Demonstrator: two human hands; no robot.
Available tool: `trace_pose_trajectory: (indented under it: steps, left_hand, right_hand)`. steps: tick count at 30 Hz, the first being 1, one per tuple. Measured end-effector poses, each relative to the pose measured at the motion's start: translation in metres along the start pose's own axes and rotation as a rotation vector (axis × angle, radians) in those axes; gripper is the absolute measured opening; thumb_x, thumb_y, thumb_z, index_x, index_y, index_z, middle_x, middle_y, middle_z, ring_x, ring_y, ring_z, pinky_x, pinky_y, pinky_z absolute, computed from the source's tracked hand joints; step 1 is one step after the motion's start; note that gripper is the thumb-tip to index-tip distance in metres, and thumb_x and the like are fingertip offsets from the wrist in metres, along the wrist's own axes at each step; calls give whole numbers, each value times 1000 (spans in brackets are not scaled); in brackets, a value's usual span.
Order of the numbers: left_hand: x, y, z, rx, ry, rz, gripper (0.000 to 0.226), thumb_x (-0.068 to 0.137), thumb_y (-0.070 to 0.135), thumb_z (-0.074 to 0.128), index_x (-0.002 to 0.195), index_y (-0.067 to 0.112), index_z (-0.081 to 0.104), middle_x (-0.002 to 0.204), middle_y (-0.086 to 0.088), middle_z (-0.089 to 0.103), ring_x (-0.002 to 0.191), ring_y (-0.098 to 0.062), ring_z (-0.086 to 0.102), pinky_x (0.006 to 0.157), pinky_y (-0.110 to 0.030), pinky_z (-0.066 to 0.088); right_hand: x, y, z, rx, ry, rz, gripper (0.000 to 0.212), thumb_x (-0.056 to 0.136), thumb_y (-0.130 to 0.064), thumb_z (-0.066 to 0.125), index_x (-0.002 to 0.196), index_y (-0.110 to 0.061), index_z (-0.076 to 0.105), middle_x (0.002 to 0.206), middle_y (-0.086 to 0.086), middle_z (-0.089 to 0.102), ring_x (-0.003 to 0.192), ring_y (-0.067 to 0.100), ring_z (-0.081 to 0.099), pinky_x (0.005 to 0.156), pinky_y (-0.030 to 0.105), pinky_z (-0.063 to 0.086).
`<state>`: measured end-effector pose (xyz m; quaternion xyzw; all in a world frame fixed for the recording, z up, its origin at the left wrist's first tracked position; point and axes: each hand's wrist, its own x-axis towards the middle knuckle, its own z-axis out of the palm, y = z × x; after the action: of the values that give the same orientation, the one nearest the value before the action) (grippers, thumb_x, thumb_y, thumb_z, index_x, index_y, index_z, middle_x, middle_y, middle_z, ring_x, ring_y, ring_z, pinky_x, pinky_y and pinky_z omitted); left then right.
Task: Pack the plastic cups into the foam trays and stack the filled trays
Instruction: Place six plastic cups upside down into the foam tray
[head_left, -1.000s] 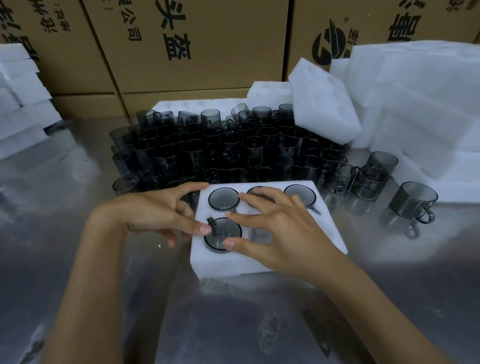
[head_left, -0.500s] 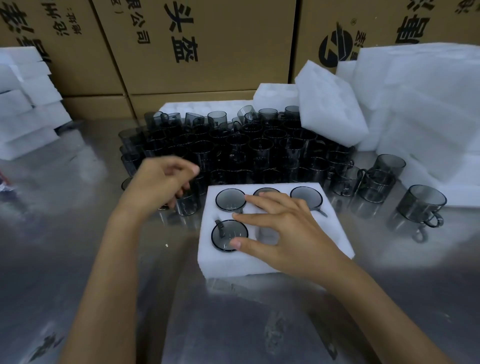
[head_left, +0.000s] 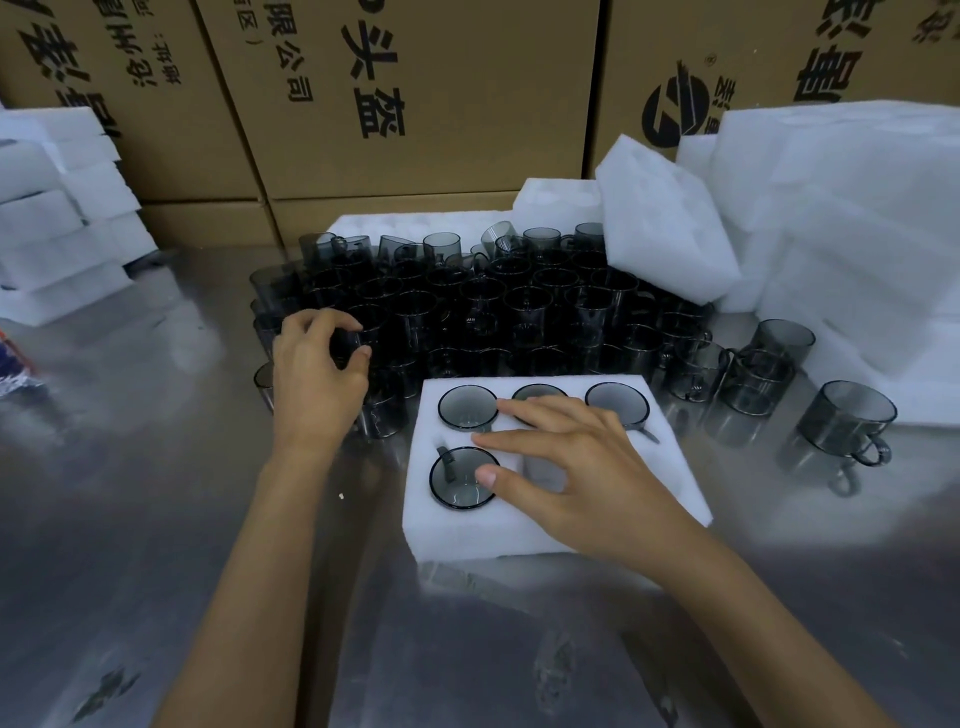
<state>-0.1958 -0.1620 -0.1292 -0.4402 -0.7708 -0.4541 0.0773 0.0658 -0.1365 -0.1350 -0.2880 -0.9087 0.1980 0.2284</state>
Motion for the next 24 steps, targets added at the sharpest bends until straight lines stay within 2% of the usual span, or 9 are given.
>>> trace_pose_trajectory:
  steps: [3,7,9,11,13,15,17,20,24]
  left_hand:
    - [1,1,1,-83,-47,-11,21,90,13,69,97,30,58,118,6,53,95,-12,56,80,-23,45]
    - [5,3,-2,-220,-41,-59,30,92,15,67,87,41,52,108,-1,61,80,-12,61,63,-18,41]
    - [6,9,-6,-330,-18,-50,38,92,13,66,83,47,51,109,-5,63,83,-10,65,66,-25,50]
    - [4,19,-10,-377,18,-6,42,91,13,67,82,50,51,117,2,60,99,-14,65,78,-30,55]
    - [0,32,-11,-426,28,63,40,89,12,68,85,49,53,125,10,55,109,-10,61,87,-23,54]
    - [-6,47,-8,-451,4,148,33,88,10,71,89,41,58,130,11,52,113,-3,58,90,-18,52]
    - [-14,63,-2,-458,-52,238,25,86,8,73,92,30,63,131,10,52,120,-8,56,94,-21,52]
    - [-32,85,11,-446,-179,357,17,84,6,74,91,20,66,132,7,53,125,-8,53,98,-23,50]
    - [-54,104,25,-406,-351,498,14,78,0,79,84,10,70,129,5,55,117,-4,58,99,-22,47]
  right_hand:
    - [0,1,0,12,2,8,49,87,-70,41,128,-51,62,149,-26,43,132,-15,20,102,3,-6]
    - [0,3,0,34,22,-1,46,88,-68,44,124,-49,65,146,-25,47,135,-10,24,103,4,-4]
    - [1,3,0,63,41,2,37,92,-61,51,121,-47,68,143,-24,51,133,-11,27,104,6,0]
    - [2,3,0,135,69,26,30,93,-55,56,117,-45,70,139,-23,54,133,-10,31,109,14,9]
    - [3,2,-3,283,114,72,26,93,-48,61,117,-44,70,132,-24,59,132,-8,37,113,23,21]
    - [3,1,-8,441,203,105,27,93,-37,66,119,-44,68,119,-25,65,123,-6,48,109,18,34]
    - [6,1,-15,581,312,134,35,93,-22,69,122,-40,65,113,-21,68,114,-1,58,102,18,43]
    - [8,9,-29,702,443,134,50,91,-4,69,132,-31,58,128,-13,64,116,5,61,102,26,48]
    - [5,27,-41,646,377,159,76,86,-1,74,148,-32,41,143,-11,51,128,1,52,108,25,44]
